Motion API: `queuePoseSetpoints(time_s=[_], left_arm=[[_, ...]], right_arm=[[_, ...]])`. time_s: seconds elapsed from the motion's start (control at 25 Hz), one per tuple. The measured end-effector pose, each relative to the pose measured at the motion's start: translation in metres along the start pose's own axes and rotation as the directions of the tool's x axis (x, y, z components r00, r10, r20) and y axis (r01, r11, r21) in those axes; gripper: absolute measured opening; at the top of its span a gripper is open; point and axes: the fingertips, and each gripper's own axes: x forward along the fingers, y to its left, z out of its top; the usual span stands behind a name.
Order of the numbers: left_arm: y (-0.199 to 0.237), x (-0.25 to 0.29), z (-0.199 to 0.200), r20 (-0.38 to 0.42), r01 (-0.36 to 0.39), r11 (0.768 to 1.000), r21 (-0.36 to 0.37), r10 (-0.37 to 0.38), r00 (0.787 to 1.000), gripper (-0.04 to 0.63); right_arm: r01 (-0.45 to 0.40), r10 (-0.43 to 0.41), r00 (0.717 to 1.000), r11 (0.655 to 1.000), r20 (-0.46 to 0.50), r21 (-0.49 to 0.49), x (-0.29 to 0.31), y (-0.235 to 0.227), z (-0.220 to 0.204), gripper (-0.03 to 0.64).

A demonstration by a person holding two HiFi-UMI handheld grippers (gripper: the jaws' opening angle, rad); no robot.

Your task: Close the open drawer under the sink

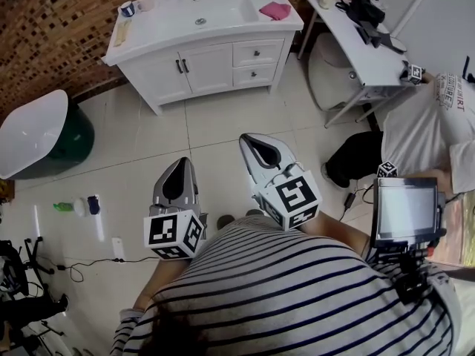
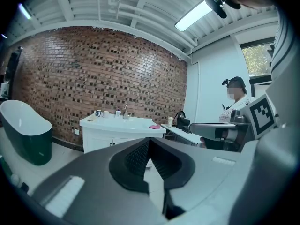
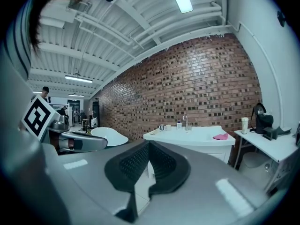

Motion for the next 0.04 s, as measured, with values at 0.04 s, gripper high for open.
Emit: queuePoseSetpoints(time_s=[0.04], left_arm=[[-0.0004, 0.0007, 0.0, 0.0, 0.001, 1.0, 0.001, -0.001, 1.0, 0.015]], right_arm=[[-0.003, 0.003, 1.0, 1.0, 0.003, -0.003, 0.0006, 0.0005, 0.0007, 0.0]])
